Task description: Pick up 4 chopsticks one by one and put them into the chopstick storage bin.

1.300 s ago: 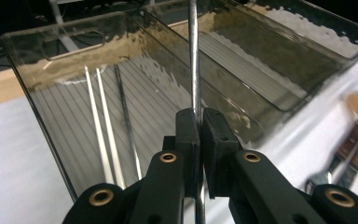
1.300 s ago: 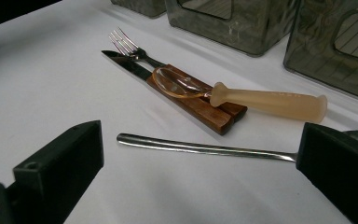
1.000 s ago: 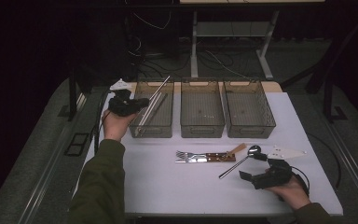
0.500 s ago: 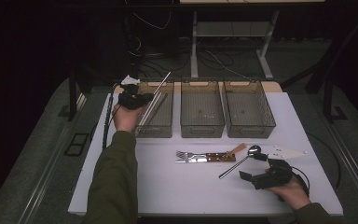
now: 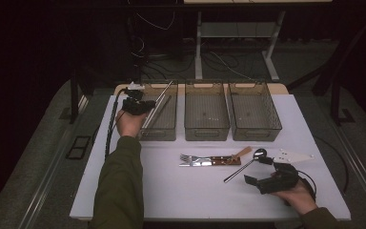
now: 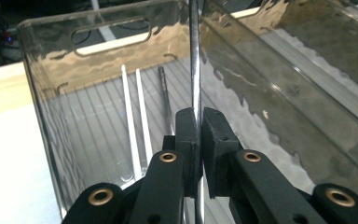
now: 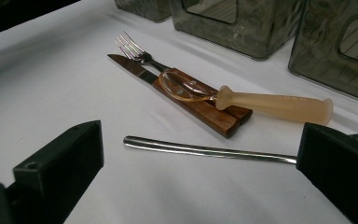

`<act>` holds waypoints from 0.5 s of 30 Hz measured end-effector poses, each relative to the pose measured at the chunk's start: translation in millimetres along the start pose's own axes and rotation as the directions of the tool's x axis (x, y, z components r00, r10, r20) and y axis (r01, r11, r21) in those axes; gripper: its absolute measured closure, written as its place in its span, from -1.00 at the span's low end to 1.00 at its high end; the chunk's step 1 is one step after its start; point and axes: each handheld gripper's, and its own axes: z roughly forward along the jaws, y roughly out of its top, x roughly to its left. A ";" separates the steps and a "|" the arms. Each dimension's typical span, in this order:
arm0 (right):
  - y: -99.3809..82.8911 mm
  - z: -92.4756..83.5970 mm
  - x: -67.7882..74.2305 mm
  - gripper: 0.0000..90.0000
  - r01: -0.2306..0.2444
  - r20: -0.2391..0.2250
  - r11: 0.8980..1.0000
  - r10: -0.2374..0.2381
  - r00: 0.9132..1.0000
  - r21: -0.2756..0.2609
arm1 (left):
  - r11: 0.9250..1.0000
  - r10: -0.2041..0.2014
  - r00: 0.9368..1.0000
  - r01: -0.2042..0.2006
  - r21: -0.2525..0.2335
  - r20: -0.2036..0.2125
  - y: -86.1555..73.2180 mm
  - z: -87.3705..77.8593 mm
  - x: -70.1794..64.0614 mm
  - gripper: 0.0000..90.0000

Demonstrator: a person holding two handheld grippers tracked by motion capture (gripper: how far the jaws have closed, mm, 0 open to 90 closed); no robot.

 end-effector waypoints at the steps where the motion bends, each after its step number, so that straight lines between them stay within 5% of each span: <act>1: 0.0 0.0 0.1 -0.98 -0.001 0.000 1.000 0.001 1.000 0.001 | 1.000 0.003 1.000 -0.003 0.004 -0.003 -0.1 0.4 -0.4 0.89; 15: -0.1 0.5 0.1 -0.98 0.001 -0.002 1.000 -0.001 1.000 0.001 | 1.000 -0.009 1.000 0.009 0.020 0.006 -0.7 2.1 -0.6 0.55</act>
